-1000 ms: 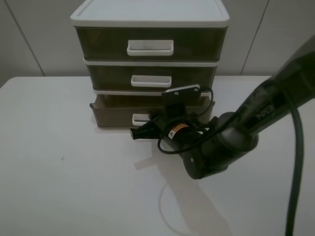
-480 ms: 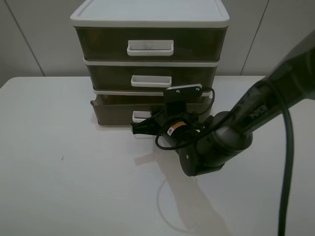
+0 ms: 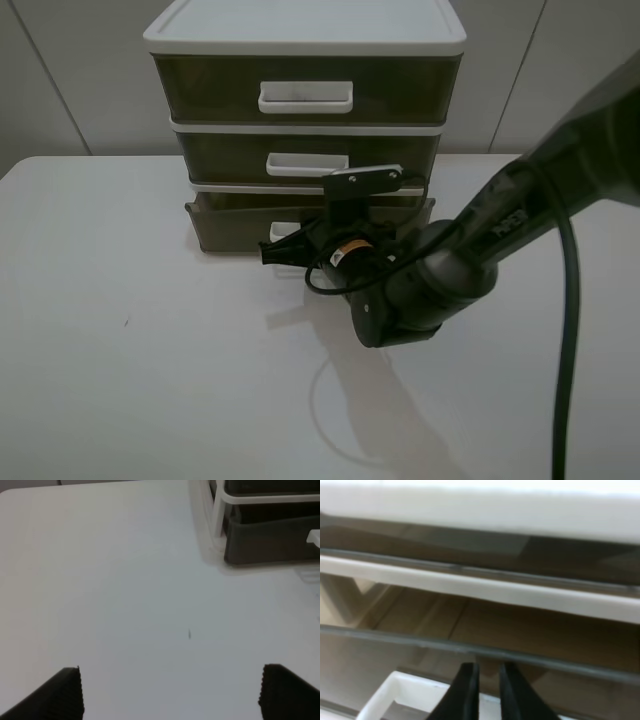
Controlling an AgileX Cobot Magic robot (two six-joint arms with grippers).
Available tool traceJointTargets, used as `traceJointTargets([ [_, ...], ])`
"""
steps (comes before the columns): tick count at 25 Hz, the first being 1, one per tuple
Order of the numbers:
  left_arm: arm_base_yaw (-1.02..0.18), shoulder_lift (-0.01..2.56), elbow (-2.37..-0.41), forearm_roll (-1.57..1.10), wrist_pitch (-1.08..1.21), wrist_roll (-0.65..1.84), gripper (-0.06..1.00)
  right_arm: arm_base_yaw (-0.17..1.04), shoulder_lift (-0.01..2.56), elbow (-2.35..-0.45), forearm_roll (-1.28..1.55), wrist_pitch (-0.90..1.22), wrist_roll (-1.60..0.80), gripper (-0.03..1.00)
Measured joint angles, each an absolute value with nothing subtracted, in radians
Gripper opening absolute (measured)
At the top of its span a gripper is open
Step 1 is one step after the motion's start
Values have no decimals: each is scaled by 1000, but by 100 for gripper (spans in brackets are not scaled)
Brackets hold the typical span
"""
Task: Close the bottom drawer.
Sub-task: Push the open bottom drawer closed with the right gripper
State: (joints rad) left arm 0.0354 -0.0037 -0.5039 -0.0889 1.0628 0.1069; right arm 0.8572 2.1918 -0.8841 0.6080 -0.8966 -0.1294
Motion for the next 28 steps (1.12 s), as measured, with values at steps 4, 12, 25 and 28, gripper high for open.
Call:
traceJointTargets([
  [4, 35, -4, -504, -89, 1063, 107, 72, 858, 2192, -890, 612, -894, -147, 2],
  [12, 35, -4, -504, -89, 1063, 107, 72, 853, 2194, -920, 654, -888, -154, 2],
  [25, 35, -4, -504, -89, 1063, 107, 72, 853, 2168, -917, 654, -822, -156, 2],
  [28, 35, -4, -504, -89, 1063, 107, 72, 854, 2119, -880, 654, -806, -156, 2],
])
